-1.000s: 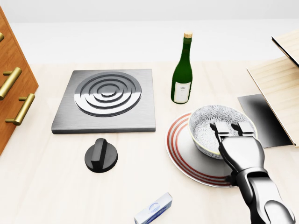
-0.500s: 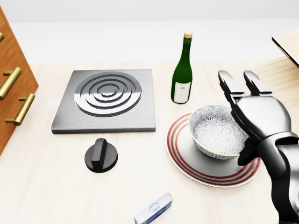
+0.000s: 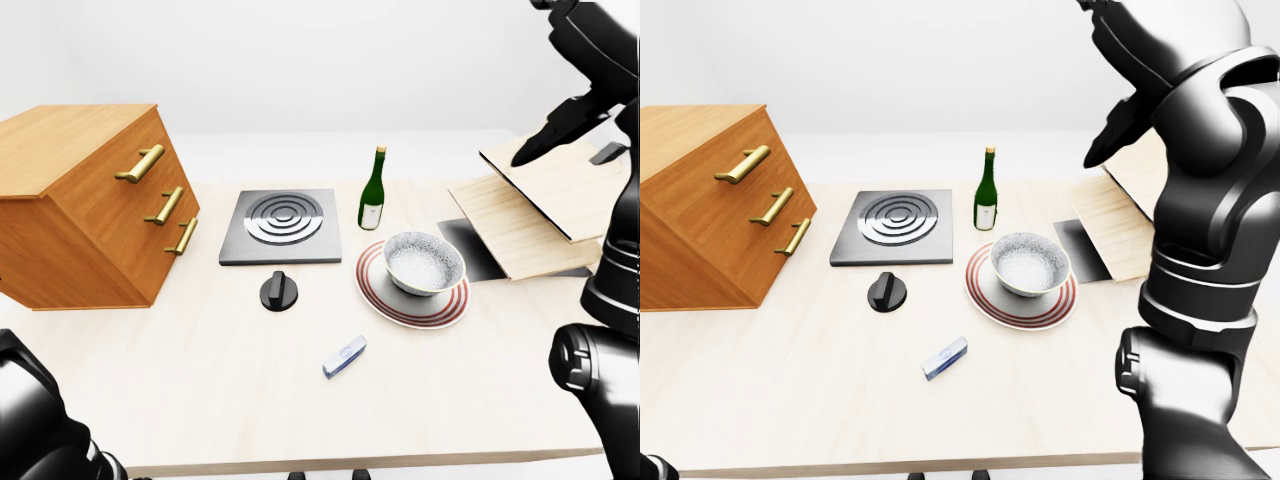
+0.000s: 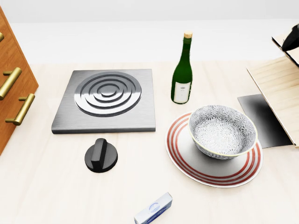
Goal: Pick up the akita bowl and put it on the plate.
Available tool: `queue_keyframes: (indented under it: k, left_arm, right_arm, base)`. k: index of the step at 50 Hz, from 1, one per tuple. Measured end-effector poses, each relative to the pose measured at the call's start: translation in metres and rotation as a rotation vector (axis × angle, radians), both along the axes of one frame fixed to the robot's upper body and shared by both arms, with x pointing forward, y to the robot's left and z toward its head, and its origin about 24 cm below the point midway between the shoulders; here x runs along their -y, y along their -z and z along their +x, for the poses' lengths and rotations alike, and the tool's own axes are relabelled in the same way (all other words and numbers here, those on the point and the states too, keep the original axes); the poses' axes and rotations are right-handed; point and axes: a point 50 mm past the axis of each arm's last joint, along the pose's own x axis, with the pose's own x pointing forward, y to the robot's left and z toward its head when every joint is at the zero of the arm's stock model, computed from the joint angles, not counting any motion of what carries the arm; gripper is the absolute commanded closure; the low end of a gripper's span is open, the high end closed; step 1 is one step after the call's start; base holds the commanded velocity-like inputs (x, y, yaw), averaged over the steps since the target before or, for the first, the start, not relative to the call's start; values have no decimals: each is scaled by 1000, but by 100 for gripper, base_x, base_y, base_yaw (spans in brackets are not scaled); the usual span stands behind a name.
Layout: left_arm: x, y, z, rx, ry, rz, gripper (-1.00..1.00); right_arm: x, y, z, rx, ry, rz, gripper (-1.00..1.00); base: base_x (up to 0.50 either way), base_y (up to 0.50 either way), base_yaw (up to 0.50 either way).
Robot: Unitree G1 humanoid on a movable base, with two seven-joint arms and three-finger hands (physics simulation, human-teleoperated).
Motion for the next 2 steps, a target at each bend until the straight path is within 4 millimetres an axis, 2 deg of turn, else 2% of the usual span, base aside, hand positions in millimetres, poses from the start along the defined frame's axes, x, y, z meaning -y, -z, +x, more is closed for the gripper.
queue_keyframes:
  k: [2]
  left_arm:
    - [0,0,0,-1,1,-1,-100]
  right_arm:
    - [0,-15,-3,36,-4,-4,-100]
  base:
    - [0,0,0]
